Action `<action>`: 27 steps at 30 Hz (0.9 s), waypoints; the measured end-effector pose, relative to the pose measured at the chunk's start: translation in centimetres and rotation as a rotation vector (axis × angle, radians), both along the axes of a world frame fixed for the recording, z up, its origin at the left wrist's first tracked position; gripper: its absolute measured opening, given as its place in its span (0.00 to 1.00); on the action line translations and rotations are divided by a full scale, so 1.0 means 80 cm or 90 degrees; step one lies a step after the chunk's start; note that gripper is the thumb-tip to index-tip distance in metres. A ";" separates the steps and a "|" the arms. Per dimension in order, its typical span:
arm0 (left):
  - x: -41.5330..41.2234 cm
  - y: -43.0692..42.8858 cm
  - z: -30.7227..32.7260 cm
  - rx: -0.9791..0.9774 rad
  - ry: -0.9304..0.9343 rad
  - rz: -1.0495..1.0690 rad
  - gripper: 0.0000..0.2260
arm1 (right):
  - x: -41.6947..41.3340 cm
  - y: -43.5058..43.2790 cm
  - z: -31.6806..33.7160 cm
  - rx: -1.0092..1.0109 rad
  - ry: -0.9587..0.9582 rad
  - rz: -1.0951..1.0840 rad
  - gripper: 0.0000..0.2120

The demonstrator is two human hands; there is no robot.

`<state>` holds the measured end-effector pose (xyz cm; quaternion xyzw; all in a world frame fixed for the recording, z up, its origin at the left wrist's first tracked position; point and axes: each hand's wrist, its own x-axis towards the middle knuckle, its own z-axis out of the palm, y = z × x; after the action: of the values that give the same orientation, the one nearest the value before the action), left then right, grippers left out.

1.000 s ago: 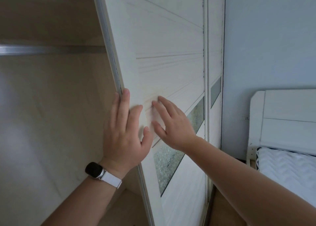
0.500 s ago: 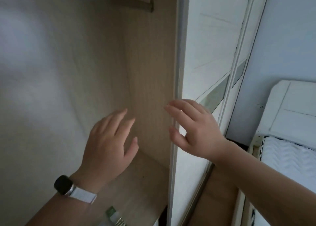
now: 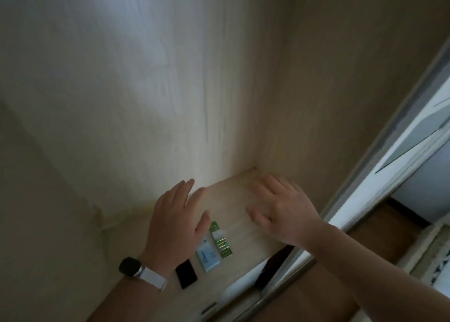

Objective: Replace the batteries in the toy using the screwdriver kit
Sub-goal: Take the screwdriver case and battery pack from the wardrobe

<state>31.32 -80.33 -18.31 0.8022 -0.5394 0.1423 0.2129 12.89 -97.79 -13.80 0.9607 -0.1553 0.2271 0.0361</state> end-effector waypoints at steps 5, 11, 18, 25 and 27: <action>0.000 0.039 -0.059 0.069 0.062 0.084 0.22 | 0.036 0.012 -0.054 0.061 0.093 0.048 0.24; 0.008 0.049 -0.121 0.149 0.114 0.160 0.22 | 0.069 0.002 -0.116 0.091 0.222 0.066 0.25; 0.020 0.026 -0.194 0.232 0.173 0.217 0.24 | 0.106 -0.036 -0.207 0.154 0.288 0.081 0.25; 0.044 -0.017 -0.286 0.287 0.214 0.239 0.23 | 0.133 -0.079 -0.325 0.215 0.333 0.124 0.23; 0.047 -0.029 -0.317 0.294 0.228 0.239 0.23 | 0.141 -0.089 -0.356 0.235 0.342 0.126 0.23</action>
<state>35.10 -82.62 -43.66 0.9267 -0.3544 -0.0896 0.0872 24.16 -104.88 -42.24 0.9870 -0.0847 -0.0636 -0.1207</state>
